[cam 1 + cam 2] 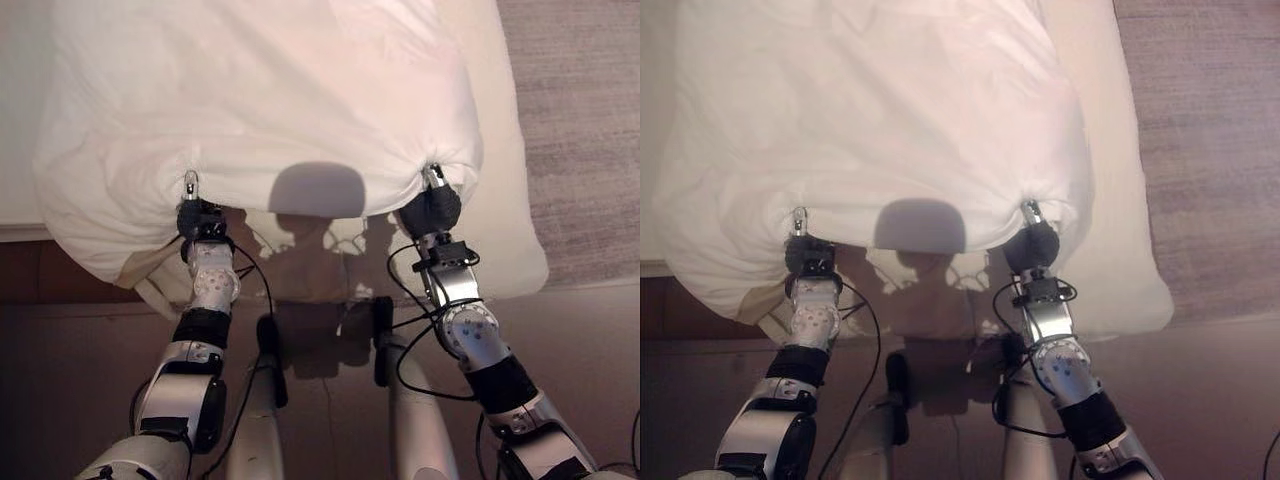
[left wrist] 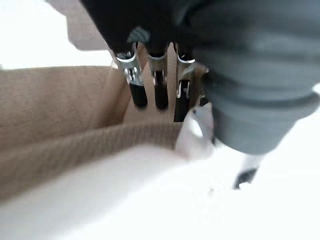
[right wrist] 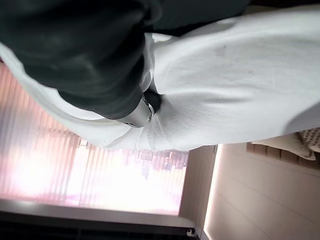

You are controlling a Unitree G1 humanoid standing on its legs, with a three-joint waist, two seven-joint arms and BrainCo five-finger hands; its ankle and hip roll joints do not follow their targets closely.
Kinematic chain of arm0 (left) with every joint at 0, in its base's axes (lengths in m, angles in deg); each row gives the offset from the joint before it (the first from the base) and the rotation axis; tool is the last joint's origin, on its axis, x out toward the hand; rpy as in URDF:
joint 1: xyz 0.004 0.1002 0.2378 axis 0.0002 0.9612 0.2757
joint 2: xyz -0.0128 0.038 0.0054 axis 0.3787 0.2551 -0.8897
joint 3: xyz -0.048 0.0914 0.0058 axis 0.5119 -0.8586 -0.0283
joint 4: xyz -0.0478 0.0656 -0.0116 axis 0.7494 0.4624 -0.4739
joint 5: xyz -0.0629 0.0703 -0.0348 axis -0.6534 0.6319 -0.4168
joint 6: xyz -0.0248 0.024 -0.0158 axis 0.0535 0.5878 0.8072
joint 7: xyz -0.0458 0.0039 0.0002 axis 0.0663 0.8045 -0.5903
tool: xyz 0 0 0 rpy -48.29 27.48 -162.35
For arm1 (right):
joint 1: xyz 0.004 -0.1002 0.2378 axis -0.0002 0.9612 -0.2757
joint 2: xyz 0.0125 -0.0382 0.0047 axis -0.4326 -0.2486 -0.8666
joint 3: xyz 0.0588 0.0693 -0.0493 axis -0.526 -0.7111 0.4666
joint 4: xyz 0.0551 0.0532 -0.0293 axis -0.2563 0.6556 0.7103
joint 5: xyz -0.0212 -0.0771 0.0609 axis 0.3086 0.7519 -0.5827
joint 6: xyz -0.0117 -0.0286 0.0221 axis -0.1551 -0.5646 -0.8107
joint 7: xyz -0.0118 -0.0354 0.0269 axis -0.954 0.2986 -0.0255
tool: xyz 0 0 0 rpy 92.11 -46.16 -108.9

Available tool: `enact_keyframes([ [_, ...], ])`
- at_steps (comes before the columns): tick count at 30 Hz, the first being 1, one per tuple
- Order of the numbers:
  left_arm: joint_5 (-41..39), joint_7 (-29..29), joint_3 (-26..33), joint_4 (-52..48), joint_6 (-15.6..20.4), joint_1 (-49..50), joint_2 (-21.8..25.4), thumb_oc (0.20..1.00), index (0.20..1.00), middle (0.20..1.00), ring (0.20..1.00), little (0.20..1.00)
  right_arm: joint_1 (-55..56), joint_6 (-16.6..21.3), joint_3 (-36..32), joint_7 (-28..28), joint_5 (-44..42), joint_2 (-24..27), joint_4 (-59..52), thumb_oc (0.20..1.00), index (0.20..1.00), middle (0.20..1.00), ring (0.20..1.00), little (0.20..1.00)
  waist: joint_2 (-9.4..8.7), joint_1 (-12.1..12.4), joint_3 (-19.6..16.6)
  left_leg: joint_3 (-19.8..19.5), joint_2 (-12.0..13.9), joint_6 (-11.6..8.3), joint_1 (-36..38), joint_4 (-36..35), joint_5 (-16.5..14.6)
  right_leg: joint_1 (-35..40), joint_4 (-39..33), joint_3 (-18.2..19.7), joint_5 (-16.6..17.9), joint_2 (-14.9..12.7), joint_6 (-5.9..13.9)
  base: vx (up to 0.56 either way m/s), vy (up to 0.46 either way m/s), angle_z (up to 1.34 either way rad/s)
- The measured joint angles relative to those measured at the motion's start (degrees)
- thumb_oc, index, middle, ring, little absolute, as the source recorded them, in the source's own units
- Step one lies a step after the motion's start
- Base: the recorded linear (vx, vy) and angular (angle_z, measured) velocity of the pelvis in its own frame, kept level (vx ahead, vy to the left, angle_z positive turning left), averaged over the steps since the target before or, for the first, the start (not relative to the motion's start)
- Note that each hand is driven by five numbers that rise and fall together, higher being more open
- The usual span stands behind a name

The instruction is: Make the bed

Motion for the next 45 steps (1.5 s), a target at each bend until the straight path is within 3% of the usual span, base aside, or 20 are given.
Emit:
enact_keyframes([
  [8, 0.73, -0.49, 0.36, -1.42, 1.10, 1.91, -0.59, 0.200, 0.200, 0.200, 0.200, 0.200, 0.27, -0.06, 0.31, -1.46, 1.92, -0.03, 0.17, 0.200, 0.200, 0.200, 0.200, 0.200, 1.15, 0.61, 0.47, 1.13, -0.03, 0.02, 2.00, -1.10, 0.09, 0.67, 0.26, 0.75, -0.02, 0.02, 0.03, 0.00, -0.044, -0.04],
  [14, 2.07, -0.34, 2.20, -10.47, 2.20, 12.64, -4.99, 0.200, 0.200, 0.200, 0.200, 0.200, 2.80, -0.06, -0.09, -2.81, 5.47, 0.32, 3.67, 0.200, 0.200, 0.200, 0.200, 0.200, 4.58, 1.55, -0.01, 0.91, -0.11, -0.98, 9.45, -9.18, 3.14, 4.95, -0.40, 0.17, -1.47, 0.50, 0.17, 0.03, -0.140, 0.02],
  [18, 4.06, -0.80, 3.46, -15.68, 3.16, 17.39, -9.67, 0.200, 0.200, 0.200, 0.200, 0.200, 5.55, -0.04, -1.79, -5.47, 9.18, 0.29, 5.85, 0.200, 0.200, 0.200, 0.200, 0.200, 5.34, 2.68, -0.07, -3.11, 1.00, -1.78, 11.48, -8.59, 3.72, 6.83, 3.19, -2.31, -5.15, 1.40, -1.59, 0.01, -0.088, 0.18],
  [19, 5.34, -1.32, 3.64, -16.54, 3.27, 17.77, -11.07, 0.200, 0.200, 0.200, 0.200, 0.200, 5.76, -0.04, -2.55, -6.28, 10.24, 0.29, 7.35, 0.200, 0.200, 0.200, 0.200, 0.200, 5.11, 3.64, 0.01, -7.90, 0.54, -1.79, 11.98, -7.47, 3.69, 7.21, 4.58, -1.82, -6.13, 1.53, -2.43, 0.00, -0.008, -0.09],
  [21, 7.15, -1.71, 3.71, -16.75, 3.63, 19.17, -11.63, 0.200, 0.200, 0.200, 0.200, 0.200, 5.95, -0.05, -2.65, -7.86, 11.39, 0.25, 8.17, 0.200, 0.200, 0.200, 0.200, 0.200, 5.20, 4.18, -0.07, -10.08, 0.95, -1.80, 13.74, -8.56, 3.69, 7.81, 7.09, -1.41, -7.67, 1.68, -1.94, 0.04, 0.130, -0.01],
  [24, 9.75, -2.93, 3.58, -19.07, 3.72, 18.36, -11.60, 0.200, 0.200, 0.200, 0.200, 0.200, 6.25, 0.40, -3.24, -11.87, 12.97, -0.33, 9.17, 0.200, 0.200, 0.200, 0.200, 0.200, 3.56, 4.18, 0.31, -12.49, 5.41, 0.80, 15.24, -10.97, 2.30, 8.34, 8.70, -2.68, -8.61, 1.47, -3.38, 0.00, 0.345, 0.17],
  [27, 9.79, -3.58, 2.24, -20.27, 3.81, 17.73, -11.67, 0.200, 0.200, 0.200, 0.200, 0.200, 5.84, 2.61, -5.12, -16.40, 14.86, -3.08, 9.29, 0.200, 0.200, 0.200, 0.200, 0.200, 2.75, 4.01, 0.32, -15.99, 6.42, -0.22, 15.98, -13.07, 1.32, 7.03, 8.95, -1.91, -7.94, 1.20, -2.12, -0.04, 0.568, -0.03],
  [28, 9.82, -3.71, 1.62, -20.31, 3.80, 16.99, -11.66, 0.200, 0.200, 0.200, 0.200, 0.200, 5.30, 3.38, -5.77, -18.64, 16.10, -3.29, 9.68, 0.200, 0.200, 0.200, 0.200, 0.200, 1.69, 3.63, 0.76, -14.90, 4.36, -3.53, 14.36, -10.50, 0.28, 6.74, 8.13, -1.24, -7.14, -0.83, -1.02, -0.03, 0.699, 0.08],
  [29, 9.70, -3.70, 0.37, -20.36, 3.80, 16.58, -11.65, 0.200, 0.200, 0.200, 0.200, 0.200, 5.69, 3.55, -6.81, -19.95, 16.62, -3.70, 9.34, 0.200, 0.200, 0.200, 0.200, 0.200, 1.10, 3.47, 0.78, -12.69, 2.82, -3.35, 12.09, -7.39, 0.13, 6.83, 6.63, -1.18, -6.07, -2.52, -0.30, -0.04, 0.905, 0.35],
  [30, 9.61, -3.41, -2.48, -20.71, 3.79, 16.91, -11.68, 0.200, 0.200, 0.200, 0.200, 0.200, 6.71, 5.13, -8.99, -21.73, 17.10, -4.73, 8.70, 0.200, 0.200, 0.200, 0.200, 0.200, 1.06, 2.54, 0.77, -10.57, -0.58, -0.05, 8.94, -1.82, -1.74, 8.22, 2.11, -0.95, -2.71, -4.98, 0.96, -0.01, 0.709, 0.25],
  [32, 9.70, -2.45, -3.28, -20.55, 3.77, 17.28, -11.69, 0.200, 0.200, 0.200, 0.200, 0.200, 7.57, 5.66, -9.62, -22.25, 17.21, -5.36, 9.69, 0.200, 0.200, 0.200, 0.200, 0.200, 0.70, 2.49, 0.99, -9.43, -5.28, 0.37, 7.72, 2.16, -4.14, 12.06, -6.15, 0.64, 3.56, -8.20, 0.83, 0.02, 0.722, 0.00],
  [34, 9.82, -1.83, -4.77, -21.06, 3.80, 17.52, -11.39, 0.200, 0.200, 0.200, 0.200, 0.200, 8.53, 6.29, -9.87, -23.08, 17.77, -5.24, 9.62, 0.200, 0.200, 0.200, 0.200, 0.200, 1.17, 2.61, 0.88, -5.55, -5.68, 2.85, 6.90, 3.11, -3.97, 14.56, -11.37, 1.04, 5.21, -10.27, 0.27, 0.01, 0.611, -0.23],
  [35, 11.60, -0.85, -5.41, -21.00, 3.82, 19.87, -9.86, 0.200, 0.200, 0.200, 0.200, 0.200, 10.39, 6.09, -9.56, -22.45, 18.38, -5.91, 9.51, 0.200, 0.200, 0.200, 0.200, 0.200, 1.12, 3.71, 0.99, -2.87, -6.39, 4.93, 6.68, 5.55, -5.38, 16.63, -10.65, -2.44, 7.83, -10.20, -2.77, -0.03, 0.420, -0.24],
  [36, 12.55, -0.35, -5.74, -20.89, 3.69, 21.25, -9.57, 0.200, 0.200, 0.200, 0.200, 0.200, 11.17, 6.09, -9.95, -22.03, 18.60, -6.98, 9.23, 0.200, 0.200, 0.200, 0.200, 0.200, 0.87, 2.99, 0.80, -1.96, -7.56, 6.02, 7.02, 5.81, -5.73, 17.09, -10.75, -2.43, 7.53, -9.90, -2.88, -0.06, 0.503, -0.37],
  [37, 12.95, -0.40, -5.53, -22.04, 3.75, 23.54, -9.63, 0.200, 0.200, 0.200, 0.200, 0.200, 10.75, 6.12, -9.82, -21.43, 18.57, -8.51, 11.04, 0.200, 0.200, 0.200, 0.200, 0.200, 1.05, 3.22, 0.86, -1.56, -7.38, 7.86, 7.08, 4.52, -6.01, 14.50, -5.48, -0.88, 2.85, -5.27, 0.39, -0.07, 0.309, -0.31],
  [38, 13.06, -0.42, -5.21, -22.64, 3.78, 24.18, -9.71, 0.200, 0.200, 0.200, 0.200, 0.200, 10.51, 6.12, -9.81, -21.41, 18.54, -9.24, 11.85, 0.200, 0.200, 0.200, 0.200, 0.200, 0.91, 3.52, 0.79, -1.07, -6.71, 8.29, 7.10, 3.08, -5.24, 12.48, -2.26, -1.25, 0.79, -2.46, 0.33, -0.06, 0.212, -0.32],
  [40, 13.34, -0.45, -5.13, -23.19, 3.47, 25.23, -9.94, 0.200, 0.200, 0.200, 0.200, 0.200, 10.33, 6.12, -9.85, -20.80, 18.44, -8.97, 13.09, 0.200, 0.200, 0.200, 0.200, 0.200, 0.88, 2.67, 0.84, 0.20, -8.72, 8.99, 8.95, -4.11, -0.43, 11.08, 0.65, -2.30, -4.18, 6.05, -4.92, -0.02, 0.105, 0.01],
  [42, 13.68, -0.49, -5.22, -23.84, 3.22, 25.71, -10.01, 0.200, 0.200, 0.200, 0.200, 0.200, 10.24, 6.12, -9.81, -20.70, 18.02, -9.14, 14.30, 0.200, 0.200, 0.200, 0.200, 0.200, 0.90, 2.75, 0.84, 0.64, -9.31, 9.15, 10.54, -5.86, 0.00, 12.81, -2.03, -0.68, -3.11, 8.15, -5.62, -0.02, 0.082, -0.08],
  [44, 13.93, -0.61, -5.48, -24.15, 3.21, 25.11, -9.62, 0.200, 0.200, 0.200, 0.200, 0.200, 10.43, 6.39, -9.61, -19.78, 18.02, -9.32, 14.61, 0.200, 0.200, 0.200, 0.200, 0.200, 0.43, 2.98, 0.86, -0.82, -10.39, 9.58, 12.19, -7.39, 0.97, 13.23, 1.50, 4.51, -6.25, 11.25, -2.78, -0.03, 0.047, -0.03],
  [45, 13.93, -0.77, -5.60, -24.21, 3.20, 25.69, -9.76, 0.200, 0.200, 0.200, 0.200, 0.200, 10.82, 6.67, -9.62, -19.40, 18.00, -9.23, 14.92, 0.200, 0.200, 0.200, 0.200, 0.200, 0.36, 2.92, 0.77, -0.50, -10.87, 9.83, 12.95, -8.55, 1.66, 13.58, 2.11, 4.68, -7.48, 11.65, -4.50, -0.05, -0.005, 0.26],
])
